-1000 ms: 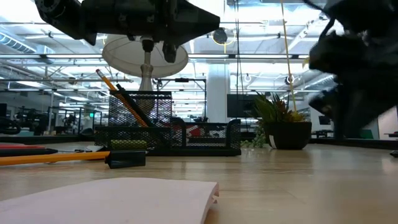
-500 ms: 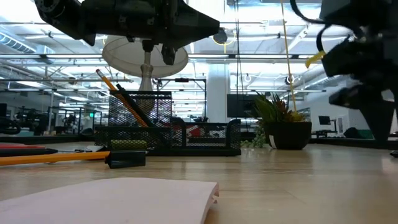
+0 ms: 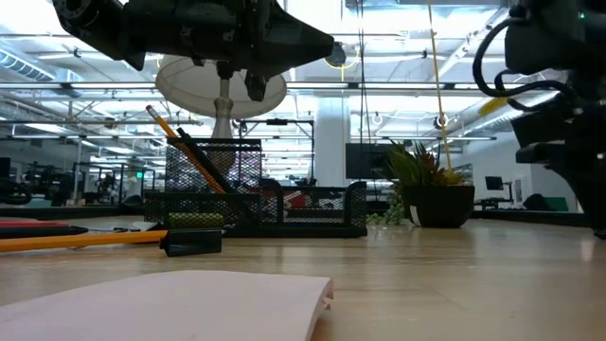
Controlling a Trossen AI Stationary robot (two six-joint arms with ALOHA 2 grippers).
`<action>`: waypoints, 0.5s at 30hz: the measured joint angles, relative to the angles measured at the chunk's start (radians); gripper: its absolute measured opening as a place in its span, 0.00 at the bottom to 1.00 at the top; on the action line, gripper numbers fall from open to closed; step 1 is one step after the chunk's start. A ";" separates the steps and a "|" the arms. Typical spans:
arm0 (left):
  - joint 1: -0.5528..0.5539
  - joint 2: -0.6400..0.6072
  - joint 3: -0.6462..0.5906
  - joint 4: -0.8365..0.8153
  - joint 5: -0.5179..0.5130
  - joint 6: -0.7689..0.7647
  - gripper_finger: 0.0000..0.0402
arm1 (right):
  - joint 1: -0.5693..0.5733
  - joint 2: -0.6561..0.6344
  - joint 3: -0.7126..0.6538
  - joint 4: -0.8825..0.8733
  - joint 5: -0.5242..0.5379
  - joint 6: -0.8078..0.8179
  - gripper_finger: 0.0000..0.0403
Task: Pick and place office supplies into organizer
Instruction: Put the right black pen into the black desk organizer
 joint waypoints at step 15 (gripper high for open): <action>0.000 0.000 0.000 0.000 -0.010 0.000 0.12 | 0.001 -0.002 -0.049 0.102 -0.003 0.018 0.18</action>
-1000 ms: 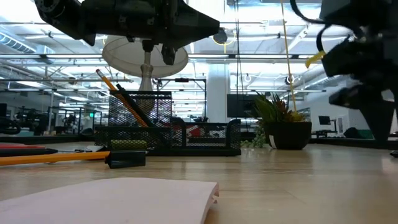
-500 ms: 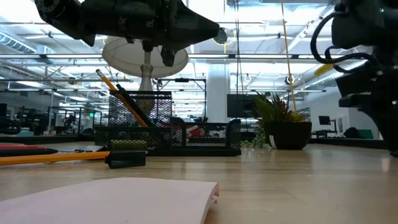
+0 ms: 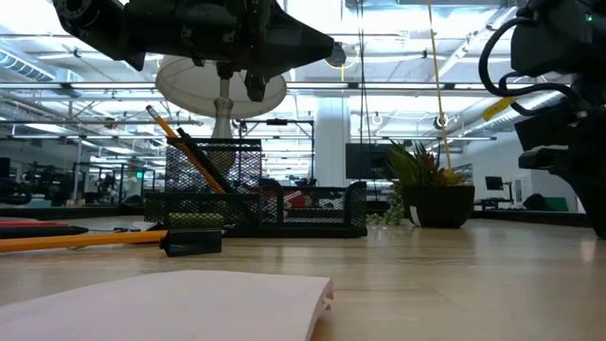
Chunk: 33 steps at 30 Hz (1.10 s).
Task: Pick and place office supplies into organizer
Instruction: Put the right black pen into the black desk organizer
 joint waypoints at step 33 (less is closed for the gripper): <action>-0.001 -0.054 0.000 -0.034 0.009 -0.002 0.12 | -0.001 0.004 -0.003 0.790 0.062 -0.063 0.07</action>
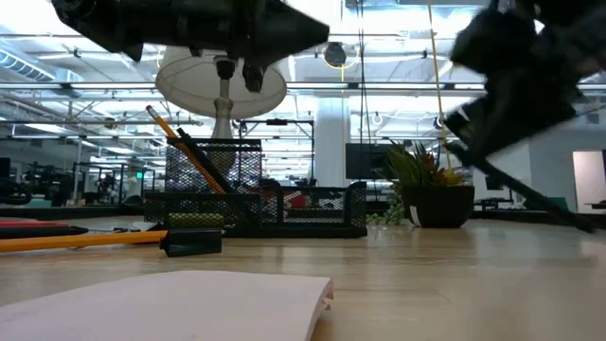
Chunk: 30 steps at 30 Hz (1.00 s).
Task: Pick and place office supplies into organizer
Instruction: Put the right black pen into the black desk organizer
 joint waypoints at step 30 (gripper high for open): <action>-0.182 -0.784 -0.397 -0.157 -0.133 0.199 0.12 | -0.145 0.295 0.011 1.148 0.024 -0.446 0.07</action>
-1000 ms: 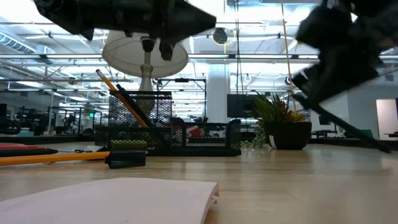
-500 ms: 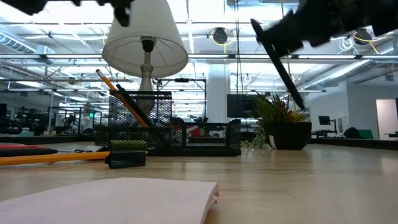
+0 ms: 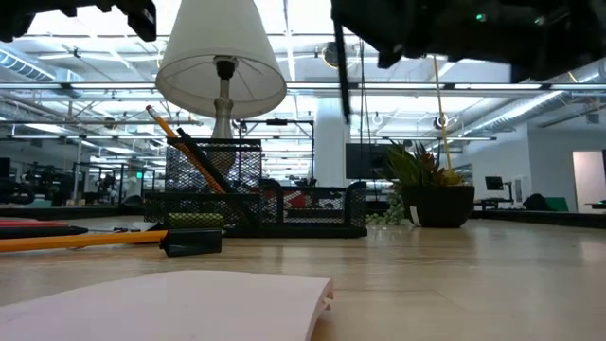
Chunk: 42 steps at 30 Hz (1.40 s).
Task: Pick and place office supplies into organizer
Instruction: Put the right black pen into the black desk organizer
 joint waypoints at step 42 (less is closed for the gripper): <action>-0.073 -0.026 -0.005 -0.032 -0.013 0.061 0.12 | -0.199 0.391 0.379 0.085 -0.187 0.070 0.17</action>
